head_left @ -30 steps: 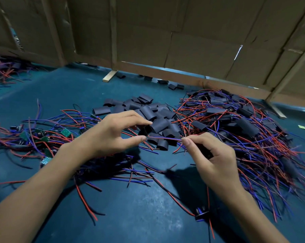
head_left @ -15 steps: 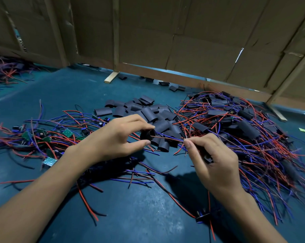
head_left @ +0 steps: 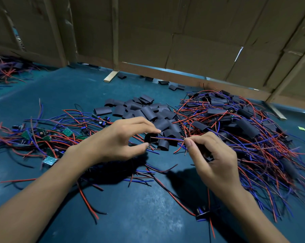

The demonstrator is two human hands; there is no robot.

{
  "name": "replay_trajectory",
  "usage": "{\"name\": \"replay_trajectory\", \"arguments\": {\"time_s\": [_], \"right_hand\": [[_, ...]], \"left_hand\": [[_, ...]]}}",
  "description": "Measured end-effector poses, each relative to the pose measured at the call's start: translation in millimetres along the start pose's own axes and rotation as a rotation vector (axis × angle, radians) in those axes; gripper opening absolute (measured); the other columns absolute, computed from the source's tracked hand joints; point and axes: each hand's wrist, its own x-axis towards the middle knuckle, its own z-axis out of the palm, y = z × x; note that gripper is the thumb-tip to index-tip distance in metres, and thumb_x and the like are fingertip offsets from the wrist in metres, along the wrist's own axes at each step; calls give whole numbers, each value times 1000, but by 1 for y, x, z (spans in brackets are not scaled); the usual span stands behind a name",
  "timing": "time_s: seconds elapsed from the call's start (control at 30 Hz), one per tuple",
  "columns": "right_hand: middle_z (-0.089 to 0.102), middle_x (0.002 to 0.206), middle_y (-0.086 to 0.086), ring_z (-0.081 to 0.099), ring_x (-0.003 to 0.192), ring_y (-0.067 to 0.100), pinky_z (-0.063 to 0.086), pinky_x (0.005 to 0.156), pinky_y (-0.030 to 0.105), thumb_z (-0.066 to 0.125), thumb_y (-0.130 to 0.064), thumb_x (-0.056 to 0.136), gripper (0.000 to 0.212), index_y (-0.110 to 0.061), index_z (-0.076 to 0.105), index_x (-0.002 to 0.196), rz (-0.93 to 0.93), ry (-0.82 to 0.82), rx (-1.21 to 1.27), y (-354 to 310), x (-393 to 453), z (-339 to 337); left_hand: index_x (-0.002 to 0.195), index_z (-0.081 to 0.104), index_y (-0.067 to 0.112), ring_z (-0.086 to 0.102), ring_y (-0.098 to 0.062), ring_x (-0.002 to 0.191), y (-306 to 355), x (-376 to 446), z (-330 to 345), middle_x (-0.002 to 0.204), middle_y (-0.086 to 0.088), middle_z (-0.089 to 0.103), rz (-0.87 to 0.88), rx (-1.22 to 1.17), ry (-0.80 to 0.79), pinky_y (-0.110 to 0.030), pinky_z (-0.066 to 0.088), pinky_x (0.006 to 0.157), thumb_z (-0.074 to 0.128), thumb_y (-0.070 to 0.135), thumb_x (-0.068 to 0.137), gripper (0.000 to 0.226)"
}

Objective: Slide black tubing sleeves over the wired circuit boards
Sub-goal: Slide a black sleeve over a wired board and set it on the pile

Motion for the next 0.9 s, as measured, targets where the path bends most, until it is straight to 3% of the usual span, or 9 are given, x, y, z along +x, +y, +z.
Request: {"name": "replay_trajectory", "arguments": {"time_s": [0.37,0.53,0.6,0.7,0.77,0.9], "right_hand": [[66,87,8,64,78,25,52,72,36,70,-9,93,12,1,74,97,-148,-22,-118,4,3,-4],[67,101,11,65,90,27,52,87,33,69,-4,92,23,2,70,115,-214,-146,-93,-5,2,4],[66,106,9,66,95,25,51,91,32,68,-4,93,32,0,65,125,-152,-190,-95,-5,2,3],[70,100,-5,68,87,12,53,83,27,72,-19,92,40,-11,62,131,73,-242,-95,0,5,-11],[73,90,-14,69,78,7,53,75,27,73,-30,89,35,-15,69,120,175,-260,-55,3,7,-21],[74,83,-12,68,70,12,54,69,26,79,-35,82,26,-22,77,103,300,-342,68,7,10,-29]], "left_hand": [[117,71,9,65,-12,100,2,1,3,109,0,66,31,-17,44,-32,52,88,77,11,87,30],[103,74,3,68,-17,85,8,6,10,95,-4,70,107,30,66,-34,55,77,75,5,88,15],[101,75,2,68,-18,83,9,8,11,93,-4,71,110,41,109,-35,55,75,75,5,88,13],[100,75,0,67,-19,83,4,8,5,93,-5,71,100,87,174,-36,55,75,75,4,88,12],[100,74,0,67,-19,82,0,6,0,93,-6,71,81,119,203,-38,56,75,75,3,88,13],[100,74,-1,68,-21,82,-4,4,-2,93,-7,71,65,144,215,-39,56,74,75,2,88,12]]}}
